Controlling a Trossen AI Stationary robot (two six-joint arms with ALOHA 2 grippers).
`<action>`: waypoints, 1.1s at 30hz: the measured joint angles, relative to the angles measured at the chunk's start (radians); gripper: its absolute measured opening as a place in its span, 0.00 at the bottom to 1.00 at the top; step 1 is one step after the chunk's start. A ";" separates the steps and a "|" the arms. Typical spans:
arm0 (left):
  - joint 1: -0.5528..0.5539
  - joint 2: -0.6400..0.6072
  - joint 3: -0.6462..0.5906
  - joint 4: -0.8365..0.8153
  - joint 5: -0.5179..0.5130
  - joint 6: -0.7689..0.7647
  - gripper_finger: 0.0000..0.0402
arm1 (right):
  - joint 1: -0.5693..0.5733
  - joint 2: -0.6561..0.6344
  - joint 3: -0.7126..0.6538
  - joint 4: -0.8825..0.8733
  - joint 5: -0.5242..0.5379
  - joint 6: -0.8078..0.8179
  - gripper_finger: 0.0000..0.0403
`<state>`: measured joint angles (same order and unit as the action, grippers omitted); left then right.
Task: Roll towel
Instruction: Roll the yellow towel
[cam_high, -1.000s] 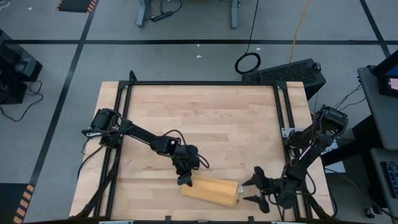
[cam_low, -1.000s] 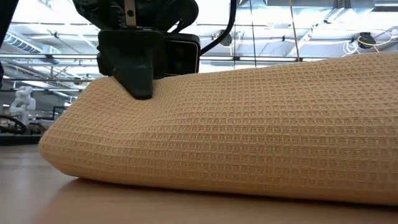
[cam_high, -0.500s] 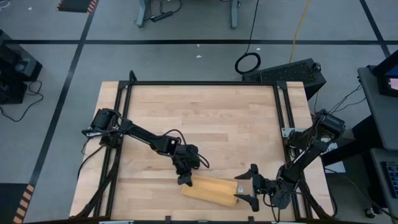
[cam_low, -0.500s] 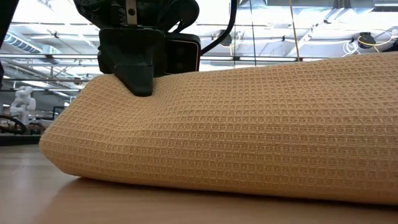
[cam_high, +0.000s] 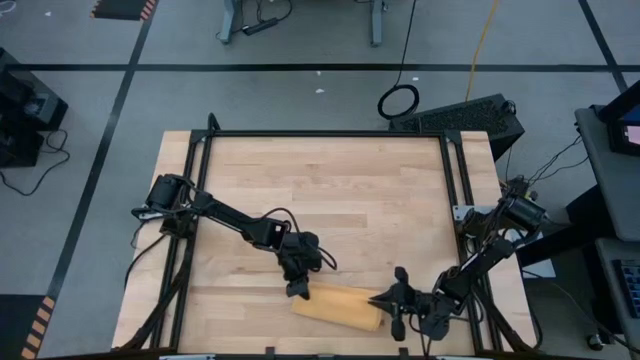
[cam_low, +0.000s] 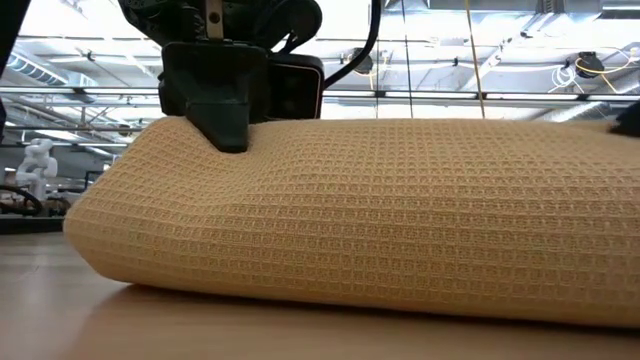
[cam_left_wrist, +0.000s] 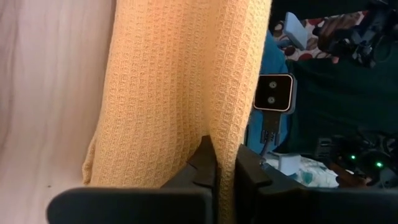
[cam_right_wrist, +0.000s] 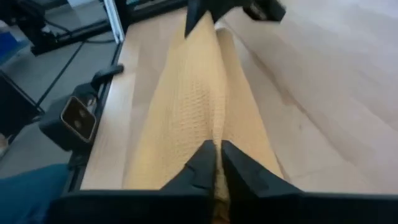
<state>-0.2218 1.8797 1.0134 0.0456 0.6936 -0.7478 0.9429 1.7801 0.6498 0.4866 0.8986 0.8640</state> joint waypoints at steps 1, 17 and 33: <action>0.001 0.000 0.000 0.001 -0.004 0.002 0.06 | -0.001 0.000 0.000 -0.013 -0.015 0.009 0.03; 0.058 -0.010 0.002 0.080 0.139 0.052 0.51 | -0.021 0.003 0.000 -0.078 -0.068 0.098 0.01; -0.205 -0.135 0.002 0.301 -0.607 0.566 0.51 | -0.026 0.003 0.000 -0.175 -0.065 0.199 0.00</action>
<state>-0.4270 1.7447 1.0158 0.3463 0.0867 -0.1814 0.9165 1.7832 0.6498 0.3115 0.8335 1.0634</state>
